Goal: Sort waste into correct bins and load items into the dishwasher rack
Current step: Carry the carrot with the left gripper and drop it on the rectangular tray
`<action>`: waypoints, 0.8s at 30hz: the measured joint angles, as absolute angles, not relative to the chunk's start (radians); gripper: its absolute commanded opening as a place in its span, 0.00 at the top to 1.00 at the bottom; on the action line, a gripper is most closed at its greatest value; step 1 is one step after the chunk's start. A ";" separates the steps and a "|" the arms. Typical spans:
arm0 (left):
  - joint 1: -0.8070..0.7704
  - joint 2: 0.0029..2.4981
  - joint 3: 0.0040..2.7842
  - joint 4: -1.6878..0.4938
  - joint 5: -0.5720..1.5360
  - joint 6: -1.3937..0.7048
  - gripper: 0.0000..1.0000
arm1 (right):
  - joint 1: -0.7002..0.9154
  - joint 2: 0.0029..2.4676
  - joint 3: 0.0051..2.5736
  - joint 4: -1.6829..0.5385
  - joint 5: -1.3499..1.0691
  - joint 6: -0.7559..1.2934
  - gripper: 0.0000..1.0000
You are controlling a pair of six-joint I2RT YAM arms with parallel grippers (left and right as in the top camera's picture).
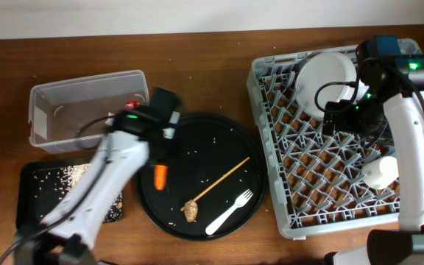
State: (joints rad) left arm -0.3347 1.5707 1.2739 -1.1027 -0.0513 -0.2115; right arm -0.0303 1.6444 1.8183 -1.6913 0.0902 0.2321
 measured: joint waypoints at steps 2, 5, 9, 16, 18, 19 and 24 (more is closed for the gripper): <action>-0.200 1.532 1.274 -1.147 -0.060 -0.214 1.00 | -0.030 1.644 1.818 -1.691 0.091 0.233 0.02; -0.041 1.508 1.274 -1.189 -0.059 -0.214 0.99 | -0.030 1.644 1.818 -1.691 0.091 0.233 0.02; 0.177 1.494 1.274 -1.199 -0.067 -0.240 0.99 | -0.030 1.644 1.818 -1.691 0.091 0.232 0.02; 0.511 1.489 1.162 -1.087 -0.064 -0.355 0.99 | -0.030 1.644 1.816 -1.690 0.091 0.232 0.02; 0.585 1.489 1.109 -1.054 -0.067 -0.387 0.99 | -0.030 1.644 1.816 -1.691 0.090 0.232 0.02; 0.611 1.486 1.086 -1.022 -0.064 -0.396 0.99 | -0.030 1.644 1.816 -1.689 0.090 0.232 0.02; 0.682 1.486 0.987 -0.880 -0.053 -0.425 0.99 | -0.030 1.644 1.815 -1.689 0.091 0.233 0.01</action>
